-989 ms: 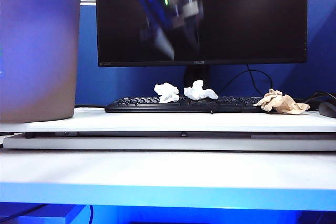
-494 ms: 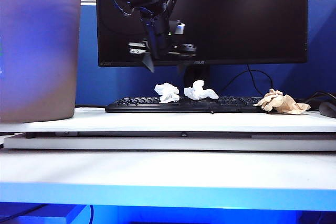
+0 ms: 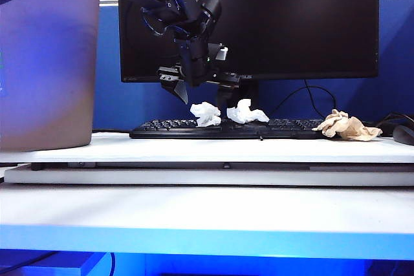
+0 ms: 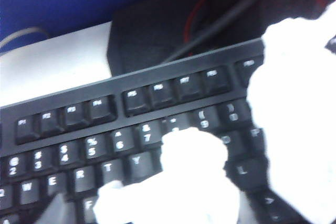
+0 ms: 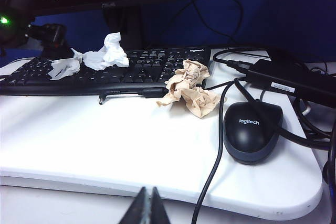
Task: Pick up all paper balls from the table and place them in the pink trash can.
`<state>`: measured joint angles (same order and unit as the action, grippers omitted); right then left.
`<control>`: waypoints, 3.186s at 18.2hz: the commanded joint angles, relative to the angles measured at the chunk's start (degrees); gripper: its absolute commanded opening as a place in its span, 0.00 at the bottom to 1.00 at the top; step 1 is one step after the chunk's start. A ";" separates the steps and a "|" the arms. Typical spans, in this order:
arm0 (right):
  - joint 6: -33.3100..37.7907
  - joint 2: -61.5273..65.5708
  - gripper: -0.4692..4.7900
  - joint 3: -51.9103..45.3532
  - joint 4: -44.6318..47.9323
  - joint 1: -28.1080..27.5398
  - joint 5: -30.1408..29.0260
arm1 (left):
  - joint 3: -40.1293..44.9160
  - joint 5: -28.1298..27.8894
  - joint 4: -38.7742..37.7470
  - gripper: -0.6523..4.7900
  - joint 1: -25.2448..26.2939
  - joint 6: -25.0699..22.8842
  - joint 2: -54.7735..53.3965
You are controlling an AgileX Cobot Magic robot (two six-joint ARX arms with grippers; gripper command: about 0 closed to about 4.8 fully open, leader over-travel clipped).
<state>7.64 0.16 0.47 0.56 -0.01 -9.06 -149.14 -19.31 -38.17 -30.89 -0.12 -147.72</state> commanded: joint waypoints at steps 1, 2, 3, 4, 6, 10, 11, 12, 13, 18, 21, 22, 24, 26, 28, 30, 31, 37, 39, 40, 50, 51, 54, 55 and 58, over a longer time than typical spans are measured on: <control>0.04 -0.09 0.08 -0.22 1.03 0.02 -0.04 | -0.28 -1.68 0.57 0.42 0.31 -0.13 0.13; 0.04 -0.09 0.08 -0.20 1.25 0.02 -0.04 | -0.28 -1.55 0.35 0.11 0.33 -0.83 0.13; 0.04 -0.09 0.08 -0.20 1.42 0.02 -0.04 | -0.28 -1.01 0.28 0.11 0.33 -1.77 0.17; 0.04 -0.09 0.08 -0.20 1.40 0.02 -0.04 | -0.35 -0.48 -1.05 0.11 0.31 -2.71 0.26; 0.07 -0.09 0.08 -0.20 1.40 0.02 -0.04 | -0.46 0.35 -2.43 0.11 0.24 -2.86 0.52; 0.04 -0.09 0.08 -0.20 1.38 0.02 -0.04 | -0.42 0.13 -1.36 0.56 0.33 -2.43 0.48; 0.04 -0.09 0.08 -0.20 1.38 0.00 -0.04 | -0.42 0.70 -1.11 0.72 0.33 -2.40 0.48; 0.04 -0.09 0.08 -0.20 1.38 0.00 -0.04 | -0.39 1.27 -1.11 0.75 0.33 -2.43 0.48; 0.04 -0.09 0.08 -0.20 1.40 0.00 0.00 | -0.37 1.60 -0.85 0.75 0.33 -2.40 0.33; 0.04 -0.09 0.08 -0.20 1.44 -0.04 0.17 | -0.35 8.02 -0.42 0.25 0.33 -1.16 -1.03; 0.04 -0.09 0.08 -0.20 1.44 -0.07 0.15 | -0.46 7.58 -0.26 0.11 0.33 -0.46 -0.87; 0.04 -0.09 0.08 -0.20 1.44 -0.07 0.15 | -0.83 7.63 -0.72 0.11 0.33 -0.48 -0.63; 0.04 -0.09 0.08 -0.20 1.44 -0.07 0.15 | -0.83 8.22 -2.99 0.11 0.13 -0.57 2.62; 0.04 -0.09 0.08 -0.20 1.44 -0.07 0.15 | -0.83 8.22 -4.35 0.11 -0.11 -3.08 6.84; 0.04 -0.09 0.08 -0.20 1.44 -0.07 0.15 | -0.83 8.22 -7.63 0.11 -0.59 -4.15 12.33; 0.04 -0.09 0.08 -0.20 1.49 -0.07 0.17 | -0.83 10.84 -14.69 0.11 -1.92 -4.17 20.44; 0.02 -0.09 0.08 -0.20 1.62 -0.07 0.17 | -0.83 9.88 -17.38 0.11 -2.97 -5.22 23.15; 0.04 -0.09 0.08 -0.20 5.29 -0.07 0.13 | -0.83 -14.78 -35.43 0.11 -7.17 -11.80 39.74; 0.04 -0.09 0.08 -0.20 5.73 0.00 0.11 | -0.72 -22.43 -43.89 0.11 -5.86 -10.25 46.14; 0.04 -0.09 0.08 -0.20 5.70 0.00 0.09 | -0.74 -22.08 -43.89 0.11 -5.11 -9.44 47.74; 0.04 -0.09 0.08 -0.20 7.41 0.07 -0.04 | -0.50 -5.99 -42.91 0.35 11.21 -6.23 45.94; 0.04 -0.09 0.08 -0.20 7.43 0.04 -0.04 | -0.50 -5.97 -42.69 0.36 11.19 -6.27 45.86; 0.04 -0.09 0.08 -0.20 7.43 0.02 -0.04 | -0.50 -5.84 -42.60 0.52 11.19 -6.03 45.86; 0.07 -0.09 0.08 -0.20 7.43 0.02 -0.04 | -0.52 -3.61 -41.79 0.55 11.19 -4.20 45.86; 0.04 -0.09 0.08 -0.20 7.43 0.02 -0.04 | -0.33 28.20 -36.57 0.58 11.10 -1.57 43.89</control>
<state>7.64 0.16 0.47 6.79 -0.01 -9.06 -149.53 -6.04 -77.97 -19.55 -2.85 -102.74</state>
